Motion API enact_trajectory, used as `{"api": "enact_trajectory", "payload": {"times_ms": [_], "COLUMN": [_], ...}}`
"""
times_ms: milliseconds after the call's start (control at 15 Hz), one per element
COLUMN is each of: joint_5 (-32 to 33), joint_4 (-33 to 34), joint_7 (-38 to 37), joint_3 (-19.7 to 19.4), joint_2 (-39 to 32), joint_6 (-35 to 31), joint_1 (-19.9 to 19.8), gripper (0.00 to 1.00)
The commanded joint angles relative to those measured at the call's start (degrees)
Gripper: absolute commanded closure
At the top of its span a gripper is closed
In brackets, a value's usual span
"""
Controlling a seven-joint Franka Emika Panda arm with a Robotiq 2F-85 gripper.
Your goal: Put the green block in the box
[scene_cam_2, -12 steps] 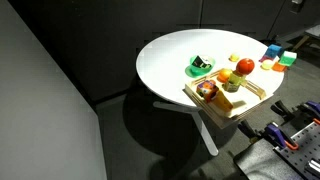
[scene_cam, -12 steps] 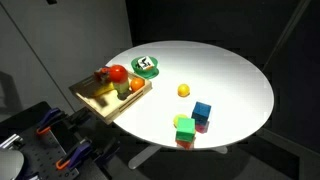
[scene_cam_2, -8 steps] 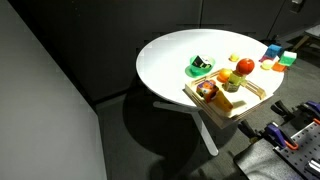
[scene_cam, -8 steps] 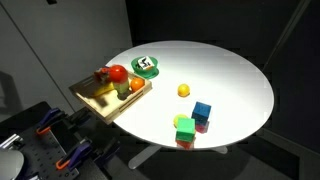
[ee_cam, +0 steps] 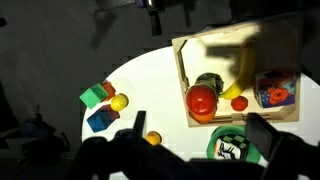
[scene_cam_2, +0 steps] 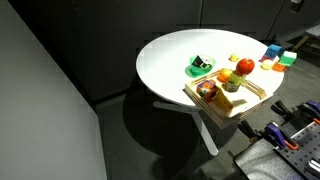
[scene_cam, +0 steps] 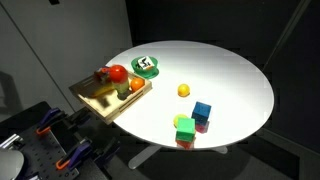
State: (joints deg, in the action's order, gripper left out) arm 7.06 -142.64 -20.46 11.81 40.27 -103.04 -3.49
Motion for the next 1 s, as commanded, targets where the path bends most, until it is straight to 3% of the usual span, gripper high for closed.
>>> {"api": "enact_trajectory", "payload": {"times_ms": [0, 467, 933], "joint_5": [-0.92, -6.13, -10.56], "joint_4": [3.40, 7.83, 11.00], "joint_7": [-0.51, 0.38, 2.25], "joint_3": [-3.07, -9.63, -14.74], "joint_2": [-3.31, -8.39, -14.14], "joint_6": [-0.54, -2.74, -0.41], "joint_1": [-0.35, -1.27, -2.95], "gripper": [0.00, 0.00, 0.00]}}
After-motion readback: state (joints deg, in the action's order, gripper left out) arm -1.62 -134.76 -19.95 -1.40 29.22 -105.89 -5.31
